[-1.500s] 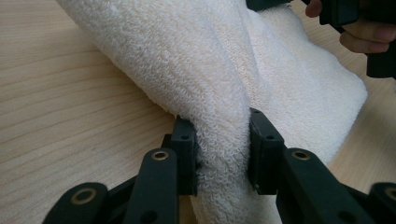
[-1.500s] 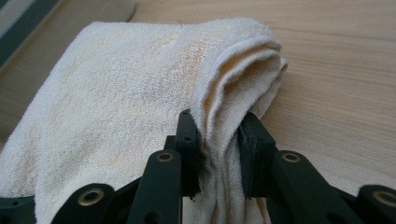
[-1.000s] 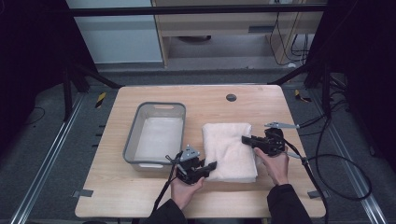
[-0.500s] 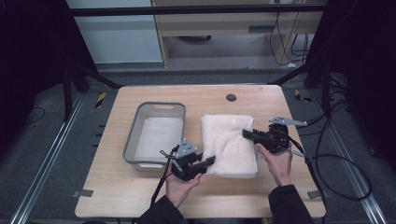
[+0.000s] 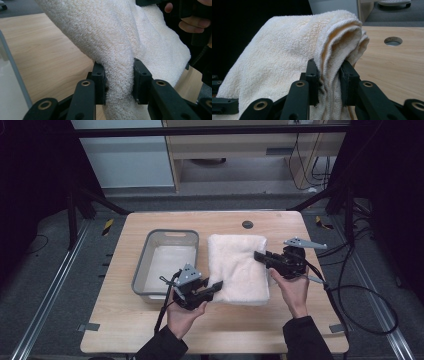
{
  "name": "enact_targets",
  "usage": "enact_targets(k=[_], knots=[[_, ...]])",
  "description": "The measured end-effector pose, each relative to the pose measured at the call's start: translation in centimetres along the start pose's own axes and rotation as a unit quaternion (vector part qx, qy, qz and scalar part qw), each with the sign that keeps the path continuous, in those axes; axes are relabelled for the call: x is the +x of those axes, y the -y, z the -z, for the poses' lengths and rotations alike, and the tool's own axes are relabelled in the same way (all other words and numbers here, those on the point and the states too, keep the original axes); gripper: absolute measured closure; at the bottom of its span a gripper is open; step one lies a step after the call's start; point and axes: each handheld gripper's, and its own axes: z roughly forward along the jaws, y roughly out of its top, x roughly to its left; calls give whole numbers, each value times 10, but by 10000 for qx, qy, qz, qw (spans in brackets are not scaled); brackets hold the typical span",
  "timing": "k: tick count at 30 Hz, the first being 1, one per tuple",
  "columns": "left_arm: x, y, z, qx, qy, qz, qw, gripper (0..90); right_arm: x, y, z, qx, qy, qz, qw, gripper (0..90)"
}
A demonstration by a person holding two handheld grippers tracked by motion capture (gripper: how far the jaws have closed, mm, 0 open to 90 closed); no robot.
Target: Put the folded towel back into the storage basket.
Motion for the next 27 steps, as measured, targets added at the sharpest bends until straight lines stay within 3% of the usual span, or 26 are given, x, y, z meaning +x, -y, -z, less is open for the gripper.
enact_targets(k=[11,27], knots=[[17,-5,26,-111,-201,-45,9997,676,29,-19,-19,-58,-60,139,9999,724],[35,-9,49,-252,-256,1,9994,675,53,-35,-35,-61,-81,291,9995,724]])
